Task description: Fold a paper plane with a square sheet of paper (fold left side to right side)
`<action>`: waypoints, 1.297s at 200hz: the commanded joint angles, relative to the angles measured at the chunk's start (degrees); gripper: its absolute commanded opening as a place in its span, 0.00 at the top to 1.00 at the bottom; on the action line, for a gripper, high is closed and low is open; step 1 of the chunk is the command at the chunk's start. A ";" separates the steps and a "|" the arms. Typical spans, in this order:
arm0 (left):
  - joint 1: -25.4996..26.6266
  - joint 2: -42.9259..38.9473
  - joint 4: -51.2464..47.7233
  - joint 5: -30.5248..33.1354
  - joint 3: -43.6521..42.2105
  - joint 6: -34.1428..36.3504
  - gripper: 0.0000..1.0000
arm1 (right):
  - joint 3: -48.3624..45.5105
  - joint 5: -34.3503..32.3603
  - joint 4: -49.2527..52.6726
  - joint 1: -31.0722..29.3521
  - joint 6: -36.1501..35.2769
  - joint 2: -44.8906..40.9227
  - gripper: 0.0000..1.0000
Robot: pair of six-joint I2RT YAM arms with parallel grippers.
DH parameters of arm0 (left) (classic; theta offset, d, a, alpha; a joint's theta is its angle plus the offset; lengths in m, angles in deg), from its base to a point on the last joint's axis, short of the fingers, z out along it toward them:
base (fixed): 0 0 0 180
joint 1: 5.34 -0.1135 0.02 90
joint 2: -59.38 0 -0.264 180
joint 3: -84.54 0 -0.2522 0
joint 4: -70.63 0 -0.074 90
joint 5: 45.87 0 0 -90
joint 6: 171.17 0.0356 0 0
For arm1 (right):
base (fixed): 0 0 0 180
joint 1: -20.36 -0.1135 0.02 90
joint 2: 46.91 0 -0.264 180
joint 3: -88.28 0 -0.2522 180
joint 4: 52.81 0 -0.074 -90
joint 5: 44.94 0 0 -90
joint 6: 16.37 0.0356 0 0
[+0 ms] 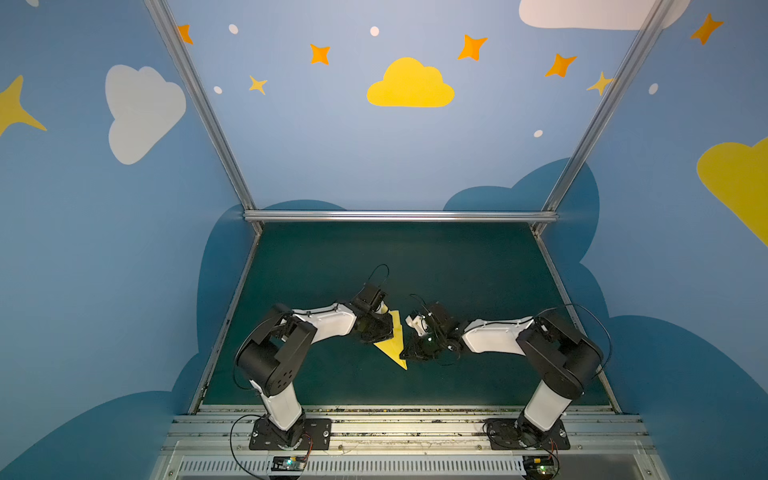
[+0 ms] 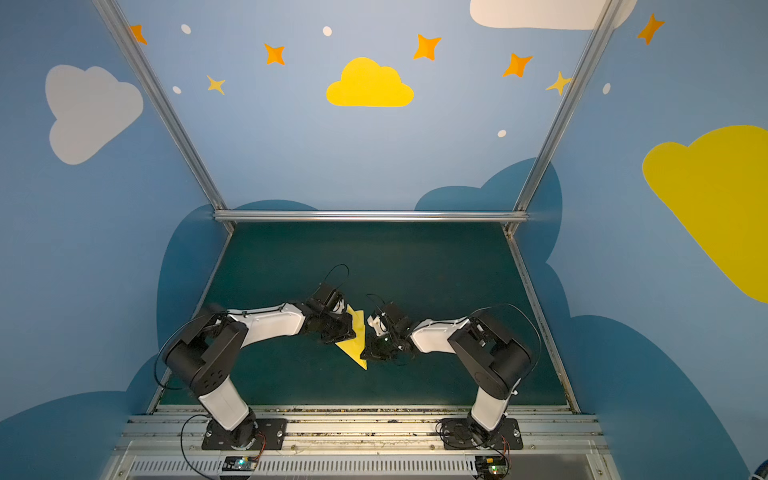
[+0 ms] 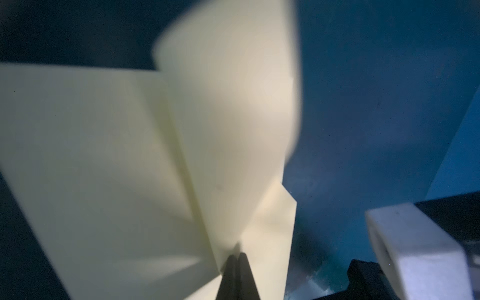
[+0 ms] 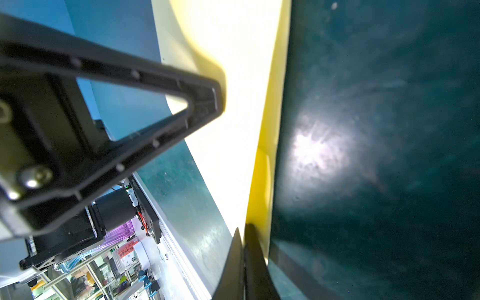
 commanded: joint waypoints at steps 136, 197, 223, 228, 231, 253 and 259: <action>0.57 -0.09 4.33 -1.57 -0.25 -0.20 0.94 | -2.03 -6.18 8.97 -1.09 -1.48 3.79 1.00; 0.28 0.17 3.73 3.83 -1.72 -0.92 0.96 | -1.60 -6.01 9.67 -1.25 -2.17 3.14 1.00; 0.21 0.77 3.50 4.19 -2.01 -0.75 0.96 | -0.24 -6.16 11.46 -1.60 -3.19 2.05 0.98; 0.21 0.88 3.54 4.34 -2.01 -0.75 0.96 | 0.12 -6.18 11.88 -1.63 -3.43 1.89 0.96; 0.21 1.02 3.54 4.36 -2.01 -0.73 0.96 | 0.31 -6.18 12.14 -1.75 -3.56 1.74 0.94; 0.13 0.94 3.64 5.23 -2.58 -1.08 0.96 | 2.14 -6.27 14.41 -1.98 -4.79 0.40 0.84; 0.12 0.95 3.59 5.38 -2.69 -1.11 0.96 | 2.44 -6.39 14.95 -2.07 -4.98 -0.24 0.81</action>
